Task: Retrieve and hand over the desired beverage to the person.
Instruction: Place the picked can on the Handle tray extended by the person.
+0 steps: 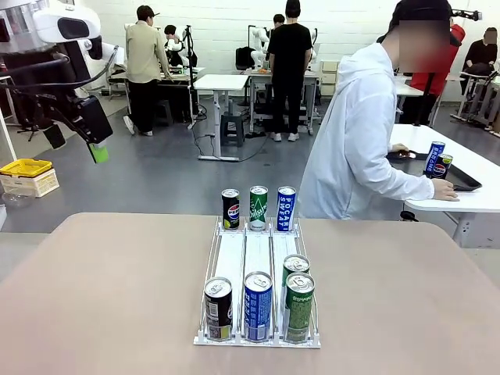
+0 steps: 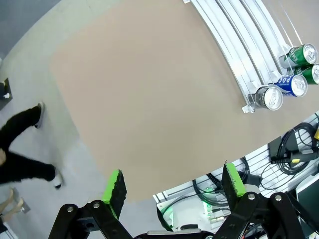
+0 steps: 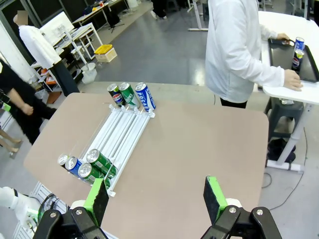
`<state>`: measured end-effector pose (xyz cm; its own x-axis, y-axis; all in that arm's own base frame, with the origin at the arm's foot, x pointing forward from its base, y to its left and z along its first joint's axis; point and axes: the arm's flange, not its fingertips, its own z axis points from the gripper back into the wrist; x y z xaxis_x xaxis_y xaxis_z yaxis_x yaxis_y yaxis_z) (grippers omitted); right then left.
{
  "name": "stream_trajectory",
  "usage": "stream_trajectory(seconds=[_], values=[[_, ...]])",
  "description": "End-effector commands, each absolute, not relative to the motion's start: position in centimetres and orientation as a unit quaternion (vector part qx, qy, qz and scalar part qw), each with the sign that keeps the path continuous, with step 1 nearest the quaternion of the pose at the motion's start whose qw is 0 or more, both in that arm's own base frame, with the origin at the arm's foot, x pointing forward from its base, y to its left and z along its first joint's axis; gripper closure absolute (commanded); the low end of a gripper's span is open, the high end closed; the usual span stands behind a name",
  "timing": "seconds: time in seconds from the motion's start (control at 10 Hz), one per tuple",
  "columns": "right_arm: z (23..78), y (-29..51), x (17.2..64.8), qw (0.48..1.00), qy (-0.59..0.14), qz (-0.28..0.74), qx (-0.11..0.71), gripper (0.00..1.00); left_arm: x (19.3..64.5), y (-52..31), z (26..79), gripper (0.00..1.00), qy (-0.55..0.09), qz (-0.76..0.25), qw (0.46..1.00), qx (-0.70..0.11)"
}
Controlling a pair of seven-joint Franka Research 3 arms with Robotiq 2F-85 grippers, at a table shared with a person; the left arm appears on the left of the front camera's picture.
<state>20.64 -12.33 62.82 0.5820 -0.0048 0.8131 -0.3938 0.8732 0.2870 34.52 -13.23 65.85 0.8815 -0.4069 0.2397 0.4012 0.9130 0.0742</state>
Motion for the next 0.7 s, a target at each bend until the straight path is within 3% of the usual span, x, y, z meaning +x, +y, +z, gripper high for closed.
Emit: stream_trajectory(seconds=[0.0,0.3,0.5,0.6], values=[[62.6,-12.2,20.7,0.86,-0.443,0.113,0.226,0.0,34.5,-13.2,65.8,0.0,-0.126,-0.209,0.97,0.011],[62.6,-12.2,20.7,0.86,-0.443,0.113,0.226,0.0,35.2,-8.0,67.4,0.0,-0.215,-0.323,0.917,-0.094],[62.6,-12.2,20.7,0.86,-0.443,0.113,0.226,0.0,35.1,-1.1,68.4,0.0,-0.257,-0.326,0.885,-0.21],[62.6,-12.2,20.7,0.86,-0.443,0.113,0.226,0.0,34.1,1.2,69.4,0.0,-0.273,-0.32,0.878,-0.228]])
